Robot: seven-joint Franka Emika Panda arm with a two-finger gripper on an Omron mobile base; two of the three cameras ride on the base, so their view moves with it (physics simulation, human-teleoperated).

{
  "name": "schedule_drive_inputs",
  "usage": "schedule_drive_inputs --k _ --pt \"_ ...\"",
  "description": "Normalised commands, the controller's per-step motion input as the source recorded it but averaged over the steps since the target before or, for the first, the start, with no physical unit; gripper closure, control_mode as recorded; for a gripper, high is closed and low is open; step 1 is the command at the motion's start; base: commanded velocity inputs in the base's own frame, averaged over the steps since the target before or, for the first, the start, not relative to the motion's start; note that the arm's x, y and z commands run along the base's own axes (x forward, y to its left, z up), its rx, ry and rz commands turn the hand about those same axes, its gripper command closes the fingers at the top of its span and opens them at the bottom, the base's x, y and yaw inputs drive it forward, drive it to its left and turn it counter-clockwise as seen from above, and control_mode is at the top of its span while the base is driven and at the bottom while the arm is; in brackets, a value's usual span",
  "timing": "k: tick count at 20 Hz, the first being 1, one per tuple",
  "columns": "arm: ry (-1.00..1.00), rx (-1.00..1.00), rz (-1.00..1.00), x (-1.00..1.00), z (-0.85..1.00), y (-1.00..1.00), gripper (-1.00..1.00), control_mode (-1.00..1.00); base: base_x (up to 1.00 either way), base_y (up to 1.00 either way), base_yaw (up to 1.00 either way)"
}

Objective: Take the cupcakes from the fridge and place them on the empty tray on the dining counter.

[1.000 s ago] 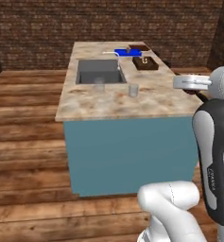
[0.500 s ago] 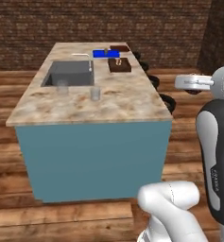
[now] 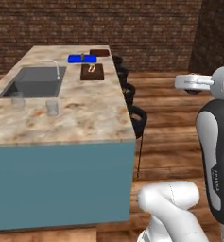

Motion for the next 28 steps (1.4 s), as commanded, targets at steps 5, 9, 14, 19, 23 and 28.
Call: schedule_drive_inputs --k 5,9,14,19,23,28 --pt "0.0 0.0 0.0 0.0 0.0 0.0 1.0 1.0 0.72 -1.0 0.0" --pt "0.0 0.0 0.0 0.0 0.0 0.0 1.0 1.0 0.82 -1.0 0.0" --pt "0.0 0.0 0.0 0.0 0.0 0.0 1.0 1.0 1.0 -1.0 0.11" --pt "0.0 0.0 0.0 0.0 0.0 0.0 1.0 1.0 1.0 -1.0 0.32" --pt "0.0 0.0 0.0 0.0 0.0 0.0 1.0 1.0 1.0 -1.0 0.26" --pt "0.0 0.0 0.0 0.0 0.0 0.0 1.0 1.0 1.0 -1.0 0.26"
